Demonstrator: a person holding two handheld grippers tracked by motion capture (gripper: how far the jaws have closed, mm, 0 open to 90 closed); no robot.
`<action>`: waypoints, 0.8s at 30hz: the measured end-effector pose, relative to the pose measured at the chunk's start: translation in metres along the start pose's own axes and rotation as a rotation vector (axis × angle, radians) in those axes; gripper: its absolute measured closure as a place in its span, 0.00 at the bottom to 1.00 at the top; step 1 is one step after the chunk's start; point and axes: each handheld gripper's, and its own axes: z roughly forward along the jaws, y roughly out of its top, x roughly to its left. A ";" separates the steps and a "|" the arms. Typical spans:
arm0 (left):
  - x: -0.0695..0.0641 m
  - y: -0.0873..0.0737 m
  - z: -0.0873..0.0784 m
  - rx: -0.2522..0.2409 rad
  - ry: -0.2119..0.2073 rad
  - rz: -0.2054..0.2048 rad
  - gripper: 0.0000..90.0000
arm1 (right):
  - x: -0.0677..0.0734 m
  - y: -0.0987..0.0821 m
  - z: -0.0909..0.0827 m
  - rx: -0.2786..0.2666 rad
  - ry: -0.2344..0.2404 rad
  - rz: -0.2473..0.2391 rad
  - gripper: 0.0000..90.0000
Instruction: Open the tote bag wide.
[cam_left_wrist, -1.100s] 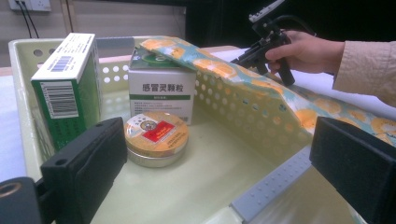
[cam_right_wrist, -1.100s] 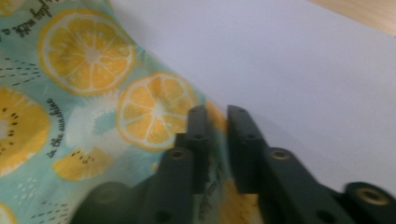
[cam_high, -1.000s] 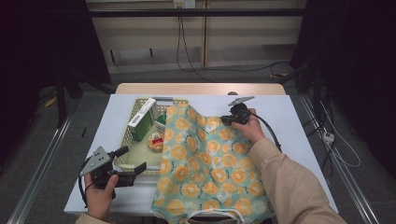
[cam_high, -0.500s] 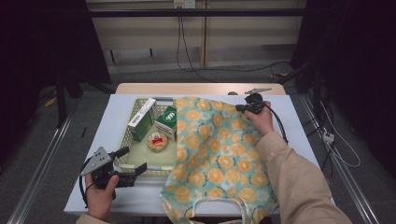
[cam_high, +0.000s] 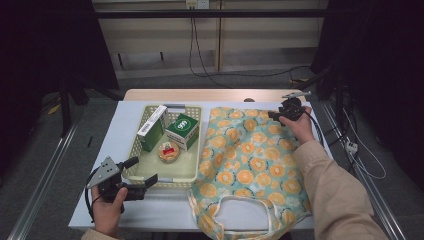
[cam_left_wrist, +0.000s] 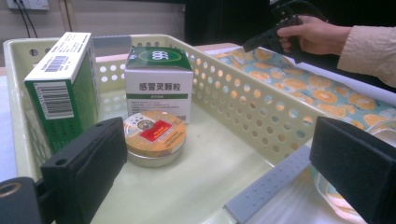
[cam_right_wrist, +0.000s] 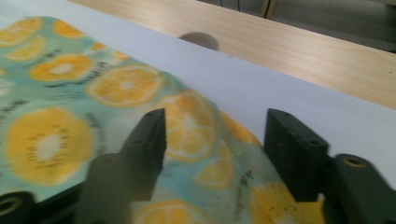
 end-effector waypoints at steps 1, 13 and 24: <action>0.000 0.000 0.000 -0.004 -0.001 0.002 0.04 | 0.005 -0.001 -0.004 -0.004 0.023 -0.005 0.40; 0.001 -0.002 0.001 0.003 -0.009 -0.001 0.04 | 0.084 -0.020 -0.069 -0.007 0.208 -0.131 0.22; -0.002 -0.001 -0.001 -0.004 -0.005 0.008 0.04 | 0.153 -0.072 -0.105 0.010 0.363 -0.218 0.24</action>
